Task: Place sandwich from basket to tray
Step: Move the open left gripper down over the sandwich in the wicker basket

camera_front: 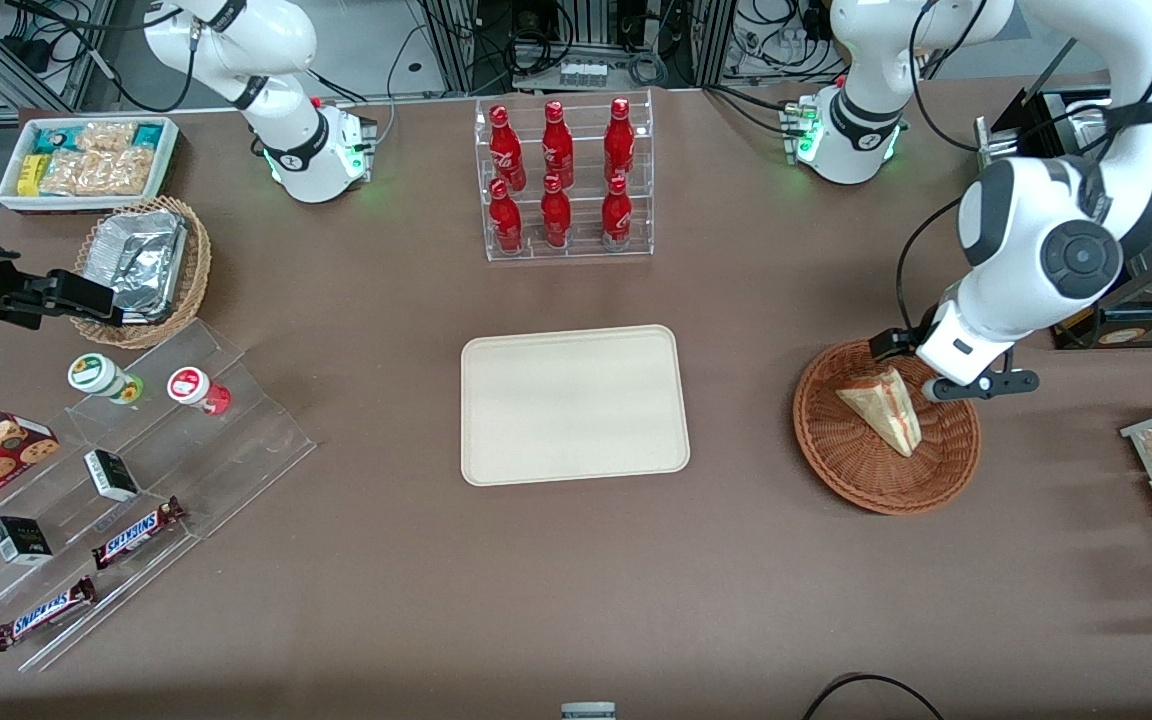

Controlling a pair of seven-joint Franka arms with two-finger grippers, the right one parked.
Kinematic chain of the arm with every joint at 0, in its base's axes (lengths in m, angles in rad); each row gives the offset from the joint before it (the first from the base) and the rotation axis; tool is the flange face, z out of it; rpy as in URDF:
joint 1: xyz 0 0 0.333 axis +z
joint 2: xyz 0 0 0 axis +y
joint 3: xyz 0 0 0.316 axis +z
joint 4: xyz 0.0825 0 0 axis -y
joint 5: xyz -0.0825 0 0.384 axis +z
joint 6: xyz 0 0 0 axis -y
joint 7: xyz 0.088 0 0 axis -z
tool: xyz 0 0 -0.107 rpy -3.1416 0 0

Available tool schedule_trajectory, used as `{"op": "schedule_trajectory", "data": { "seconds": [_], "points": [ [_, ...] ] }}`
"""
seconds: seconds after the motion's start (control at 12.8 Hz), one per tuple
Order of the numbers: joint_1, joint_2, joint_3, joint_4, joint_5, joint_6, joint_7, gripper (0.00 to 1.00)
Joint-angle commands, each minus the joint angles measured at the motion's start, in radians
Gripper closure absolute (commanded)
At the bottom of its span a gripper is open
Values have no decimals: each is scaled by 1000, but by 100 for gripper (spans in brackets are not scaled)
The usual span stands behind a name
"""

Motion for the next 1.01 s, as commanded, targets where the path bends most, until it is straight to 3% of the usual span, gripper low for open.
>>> {"op": "schedule_trajectory", "data": {
  "seconds": [0.0,0.23,0.47,0.7,0.94],
  "points": [
    [20,32,-7,-7,11,57,-50,0],
    [25,60,-7,-5,5,75,-154,0],
    [30,86,-9,-7,6,126,-407,0],
    [25,100,-9,-7,3,166,-531,0],
    [19,132,-12,-7,8,213,-542,0]
  ]
}}
